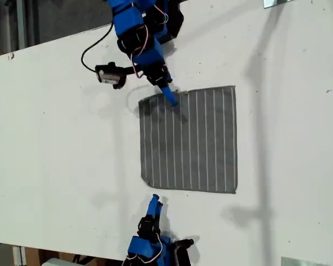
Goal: Grasp corners of a square towel and fold twice.
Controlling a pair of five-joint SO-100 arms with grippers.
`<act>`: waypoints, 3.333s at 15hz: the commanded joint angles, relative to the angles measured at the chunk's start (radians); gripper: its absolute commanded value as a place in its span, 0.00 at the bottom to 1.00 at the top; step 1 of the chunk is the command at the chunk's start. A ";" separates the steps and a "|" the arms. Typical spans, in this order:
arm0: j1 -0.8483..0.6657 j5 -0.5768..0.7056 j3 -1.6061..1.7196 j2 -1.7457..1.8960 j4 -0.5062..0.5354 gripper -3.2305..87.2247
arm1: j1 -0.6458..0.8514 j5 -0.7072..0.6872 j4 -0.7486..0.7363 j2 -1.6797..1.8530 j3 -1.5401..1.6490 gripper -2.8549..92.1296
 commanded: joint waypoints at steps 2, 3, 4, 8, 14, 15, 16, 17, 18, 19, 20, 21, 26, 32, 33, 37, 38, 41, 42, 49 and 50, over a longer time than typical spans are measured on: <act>0.126 -0.164 -0.067 -0.106 -0.011 0.26 | -0.152 0.121 -0.006 -0.241 -0.097 0.50; 0.129 -0.175 -0.129 -0.236 -0.029 0.26 | -0.190 0.166 -0.041 -0.179 -0.038 0.50; 0.126 -0.163 -0.270 -0.465 -0.015 0.27 | -0.216 0.195 -0.043 -0.155 -0.017 0.50; 0.247 -0.207 -0.724 -1.131 0.081 0.26 | -0.334 0.291 0.057 -0.265 -0.160 0.52; 0.548 -0.541 -1.143 -1.747 0.215 0.27 | -0.545 0.416 -0.075 -0.535 -0.319 0.48; 0.583 -0.571 -1.177 -1.782 0.216 0.27 | -0.549 0.411 -0.078 -0.592 -0.376 0.47; 0.612 -0.586 -1.181 -1.810 0.179 0.27 | -0.552 0.396 -0.103 -0.632 -0.403 0.45; 0.630 -0.597 -1.184 -1.841 0.149 0.27 | -0.552 0.394 -0.124 -0.652 -0.403 0.41; 0.641 -0.603 -1.181 -1.858 0.118 0.27 | -0.541 0.373 -0.164 -0.676 -0.400 0.41; 0.644 -0.606 -1.181 -1.876 0.100 0.27 | -0.528 0.344 -0.213 -0.713 -0.407 0.43; 0.647 -0.607 -1.181 -1.891 0.083 0.28 | -0.517 0.328 -0.239 -0.759 -0.425 0.42; 0.652 -0.615 -1.180 -1.904 0.074 0.28 | -0.503 0.310 -0.268 -0.793 -0.428 0.40; 0.669 -0.629 -1.177 -1.959 0.018 0.27 | -0.439 0.213 -0.345 -0.896 -0.502 0.25; 0.670 -0.623 -1.178 -1.979 -0.002 0.27 | -0.373 0.110 -0.218 -1.002 -0.721 0.24; 0.670 -0.620 -1.178 -1.985 -0.006 0.27 | -0.368 0.110 -0.218 -1.005 -0.721 0.13; 0.670 -0.595 -1.287 -2.074 0.035 0.27 | -0.368 0.112 -0.219 -1.009 -0.721 0.03; 0.666 -0.578 -1.370 -2.126 0.077 0.27 | -0.370 0.110 -0.221 -1.011 -0.721 0.03; 0.647 -0.522 -1.532 -2.249 0.100 0.27 | -0.377 0.115 -0.221 -1.012 -0.721 0.03; 0.647 -0.517 -1.545 -2.260 0.094 0.28 | -0.382 0.118 -0.221 -1.012 -0.721 0.03; 0.741 -0.529 -1.763 -2.399 0.074 0.29 | -0.390 0.124 -0.207 -1.014 -0.719 0.03; 0.758 -0.540 -1.763 -2.408 0.049 0.29 | -0.391 0.126 -0.206 -1.014 -0.719 0.03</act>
